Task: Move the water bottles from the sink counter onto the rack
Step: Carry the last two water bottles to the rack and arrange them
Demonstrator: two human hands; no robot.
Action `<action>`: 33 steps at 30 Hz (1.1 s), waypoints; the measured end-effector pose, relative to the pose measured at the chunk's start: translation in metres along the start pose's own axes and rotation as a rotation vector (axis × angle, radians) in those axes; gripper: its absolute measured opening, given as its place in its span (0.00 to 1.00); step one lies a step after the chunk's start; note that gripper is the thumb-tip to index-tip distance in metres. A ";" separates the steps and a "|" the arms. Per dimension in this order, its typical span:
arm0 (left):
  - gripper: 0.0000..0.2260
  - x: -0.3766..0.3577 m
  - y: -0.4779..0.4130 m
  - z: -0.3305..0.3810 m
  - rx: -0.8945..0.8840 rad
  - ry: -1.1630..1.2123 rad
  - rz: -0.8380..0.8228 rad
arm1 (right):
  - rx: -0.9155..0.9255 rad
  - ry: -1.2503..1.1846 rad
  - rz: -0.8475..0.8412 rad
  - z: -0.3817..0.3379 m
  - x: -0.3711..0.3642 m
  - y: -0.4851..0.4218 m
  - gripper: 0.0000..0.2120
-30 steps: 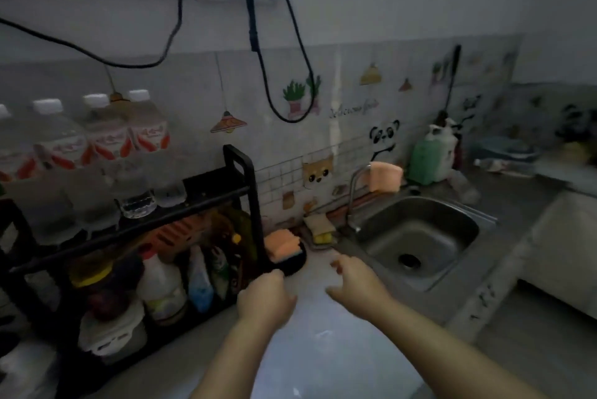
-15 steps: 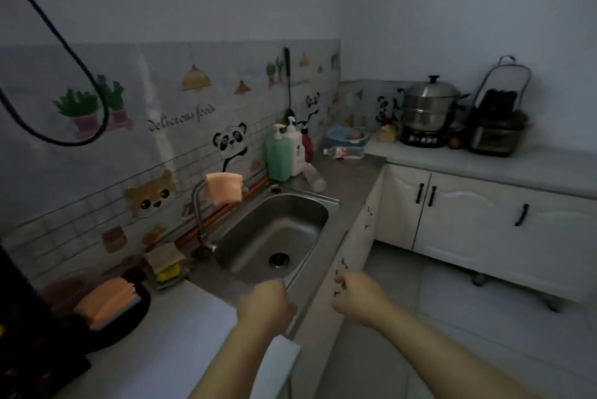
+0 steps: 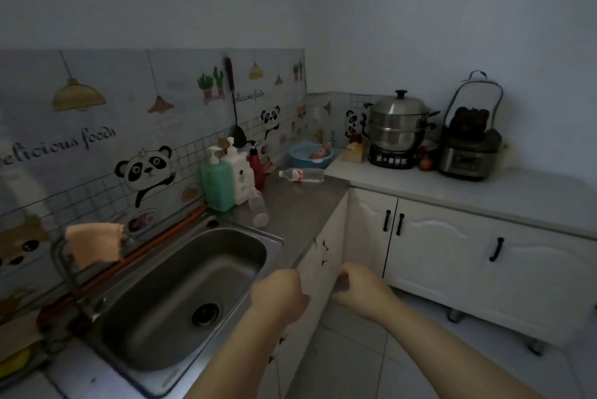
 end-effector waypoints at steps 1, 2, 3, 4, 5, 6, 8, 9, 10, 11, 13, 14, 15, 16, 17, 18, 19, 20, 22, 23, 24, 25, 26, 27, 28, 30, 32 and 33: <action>0.14 0.004 -0.012 0.007 -0.002 -0.009 0.000 | 0.001 -0.001 0.006 0.006 0.010 -0.010 0.22; 0.14 0.007 -0.025 0.014 -0.004 -0.013 0.001 | 0.003 -0.001 0.009 0.011 0.019 -0.021 0.23; 0.14 0.010 -0.038 0.019 -0.002 -0.014 0.001 | 0.006 -0.009 0.007 0.016 0.027 -0.032 0.23; 0.15 0.011 -0.052 0.024 0.003 -0.011 -0.002 | 0.010 -0.014 0.007 0.021 0.034 -0.044 0.22; 0.15 0.012 -0.065 0.027 0.008 -0.006 -0.012 | 0.012 -0.018 0.005 0.025 0.041 -0.057 0.21; 0.15 0.013 -0.080 0.030 0.012 0.003 -0.023 | 0.016 -0.022 0.008 0.030 0.049 -0.070 0.20; 0.16 0.017 -0.114 0.032 0.027 0.027 -0.036 | 0.018 -0.038 0.006 0.038 0.062 -0.099 0.21; 0.16 0.021 -0.132 0.031 0.043 0.042 -0.036 | 0.017 -0.034 -0.002 0.041 0.069 -0.115 0.22; 0.16 0.026 -0.151 0.029 0.056 0.054 -0.033 | 0.015 -0.011 -0.006 0.043 0.076 -0.132 0.23; 0.15 0.031 -0.169 0.029 0.063 0.066 -0.030 | 0.009 0.012 -0.012 0.044 0.082 -0.148 0.24; 0.14 0.047 -0.206 0.028 0.077 0.099 -0.030 | 0.006 0.046 -0.021 0.046 0.096 -0.184 0.24; 0.14 0.056 -0.224 0.029 0.087 0.115 -0.038 | 0.012 0.060 -0.026 0.045 0.105 -0.203 0.24; 0.15 0.065 -0.241 0.030 0.094 0.131 -0.050 | 0.016 0.071 -0.034 0.044 0.114 -0.220 0.24; 0.15 0.074 -0.259 0.031 0.099 0.149 -0.063 | 0.025 0.082 -0.039 0.043 0.124 -0.240 0.24; 0.15 0.083 -0.275 0.031 0.098 0.161 -0.069 | 0.031 0.085 -0.040 0.040 0.134 -0.257 0.23; 0.15 0.093 -0.287 0.031 0.097 0.169 -0.065 | 0.043 0.088 -0.039 0.037 0.143 -0.272 0.23; 0.15 0.103 -0.301 0.030 0.096 0.173 -0.049 | 0.054 0.092 -0.045 0.035 0.151 -0.288 0.24; 0.15 0.112 -0.315 0.028 0.100 0.172 -0.034 | 0.065 0.104 -0.056 0.033 0.157 -0.306 0.25; 0.15 0.126 -0.338 0.023 0.124 0.163 -0.015 | 0.077 0.123 -0.083 0.031 0.167 -0.341 0.26; 0.15 0.132 -0.349 0.020 0.140 0.165 -0.014 | 0.081 0.128 -0.096 0.029 0.171 -0.357 0.26; 0.16 0.136 -0.361 0.015 0.157 0.172 -0.014 | 0.091 0.133 -0.111 0.027 0.175 -0.374 0.27; 0.16 0.141 -0.373 0.010 0.175 0.183 -0.010 | 0.101 0.137 -0.130 0.024 0.178 -0.392 0.27; 0.16 0.145 -0.386 0.005 0.199 0.197 -0.004 | 0.117 0.142 -0.148 0.021 0.181 -0.411 0.27; 0.16 0.149 -0.398 -0.002 0.226 0.206 0.007 | 0.130 0.148 -0.165 0.017 0.185 -0.430 0.27; 0.16 0.153 -0.410 -0.009 0.257 0.217 0.020 | 0.144 0.154 -0.178 0.015 0.188 -0.450 0.27; 0.16 0.159 -0.436 -0.025 0.326 0.248 0.035 | 0.173 0.173 -0.205 0.010 0.193 -0.492 0.27; 0.16 0.165 -0.459 -0.041 0.397 0.281 0.048 | 0.204 0.207 -0.252 0.004 0.193 -0.531 0.27; 0.16 0.168 -0.469 -0.048 0.437 0.307 0.067 | 0.220 0.225 -0.282 0.002 0.193 -0.550 0.27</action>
Point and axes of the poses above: each hand's wrist, its own y-axis away from the middle knuckle, its own x-axis out of the back of the hand, z = x × y, the point moved 10 cm from there along -y, towards the middle knuckle, and after that the axes turned 13 degrees about -z, right-handed, at the moved point
